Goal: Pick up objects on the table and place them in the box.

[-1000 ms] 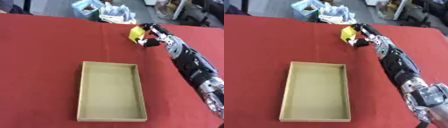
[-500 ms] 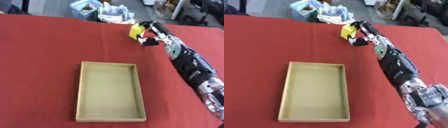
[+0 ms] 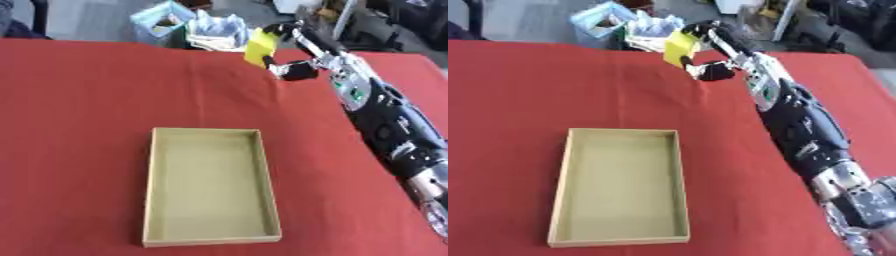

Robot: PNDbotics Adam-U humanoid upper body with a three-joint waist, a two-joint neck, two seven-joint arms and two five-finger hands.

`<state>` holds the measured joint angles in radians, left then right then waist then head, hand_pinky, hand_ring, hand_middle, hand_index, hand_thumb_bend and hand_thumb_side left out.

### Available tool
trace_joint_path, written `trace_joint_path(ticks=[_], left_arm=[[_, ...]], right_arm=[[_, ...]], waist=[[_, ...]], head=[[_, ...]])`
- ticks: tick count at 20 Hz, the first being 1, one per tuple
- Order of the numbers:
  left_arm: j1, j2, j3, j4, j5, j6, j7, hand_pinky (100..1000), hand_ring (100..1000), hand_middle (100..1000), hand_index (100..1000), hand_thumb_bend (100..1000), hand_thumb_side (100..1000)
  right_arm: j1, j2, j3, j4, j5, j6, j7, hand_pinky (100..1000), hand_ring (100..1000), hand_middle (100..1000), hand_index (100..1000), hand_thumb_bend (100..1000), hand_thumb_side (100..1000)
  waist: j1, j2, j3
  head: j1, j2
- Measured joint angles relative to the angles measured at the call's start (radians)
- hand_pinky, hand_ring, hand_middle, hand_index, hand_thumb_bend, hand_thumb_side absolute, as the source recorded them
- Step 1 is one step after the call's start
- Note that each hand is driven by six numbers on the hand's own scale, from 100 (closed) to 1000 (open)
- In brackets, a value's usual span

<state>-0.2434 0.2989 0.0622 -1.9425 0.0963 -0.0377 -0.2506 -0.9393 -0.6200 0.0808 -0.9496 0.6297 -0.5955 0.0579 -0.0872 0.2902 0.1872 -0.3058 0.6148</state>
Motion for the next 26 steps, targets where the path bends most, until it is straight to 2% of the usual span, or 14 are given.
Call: trace_joint_path(ticks=[6,10,13,18,21,22,23,26], left_arm=[[0.003,0.000,0.004,0.000,0.000,-0.001,0.006,702,692,617,720,100,804],[0.006,0.000,0.005,0.000,0.001,0.000,0.010,701,692,617,720,100,804],[0.006,0.000,0.007,0.000,0.001,-0.001,0.011,701,692,617,720,100,804],[0.006,0.000,0.009,0.000,0.001,-0.001,0.012,701,692,617,720,100,803],[0.006,0.000,0.009,0.000,0.002,0.000,0.013,701,692,617,720,100,802],[0.006,0.000,0.009,0.000,0.003,0.000,0.013,701,692,617,720,100,797],[0.006,0.000,0.009,0.000,0.004,0.000,0.013,701,692,617,720,100,802],[0.006,0.000,0.009,0.000,0.006,0.000,0.013,701,692,618,720,100,802]], right_arm=[[0.078,-0.070,0.099,-0.288,-0.201,-0.037,0.092,719,773,556,861,158,343],[0.122,-0.101,0.151,-0.458,-0.316,-0.026,0.166,717,773,556,863,156,354],[0.146,-0.103,0.185,-0.550,-0.379,-0.012,0.221,716,774,554,865,155,364],[0.175,-0.082,0.226,-0.631,-0.440,0.014,0.302,713,774,555,867,148,376],[0.180,-0.055,0.252,-0.643,-0.447,0.020,0.343,713,775,559,870,143,383],[0.182,-0.047,0.261,-0.643,-0.447,0.020,0.355,713,775,558,871,182,362],[0.184,-0.038,0.271,-0.643,-0.447,0.020,0.366,713,775,558,871,143,385],[0.184,-0.013,0.293,-0.638,-0.443,0.015,0.393,711,775,560,871,141,390]], waist=[[0.007,-0.004,-0.029],[0.013,-0.008,-0.042],[0.016,-0.008,-0.050],[0.023,-0.008,-0.060],[0.025,-0.008,-0.066],[0.025,-0.008,-0.068],[0.026,-0.009,-0.071],[0.032,-0.011,-0.073]], head=[[0.025,0.006],[0.031,0.014],[0.031,0.018],[0.027,0.019],[0.022,0.022],[0.021,0.024],[0.021,0.026],[0.021,0.027]])
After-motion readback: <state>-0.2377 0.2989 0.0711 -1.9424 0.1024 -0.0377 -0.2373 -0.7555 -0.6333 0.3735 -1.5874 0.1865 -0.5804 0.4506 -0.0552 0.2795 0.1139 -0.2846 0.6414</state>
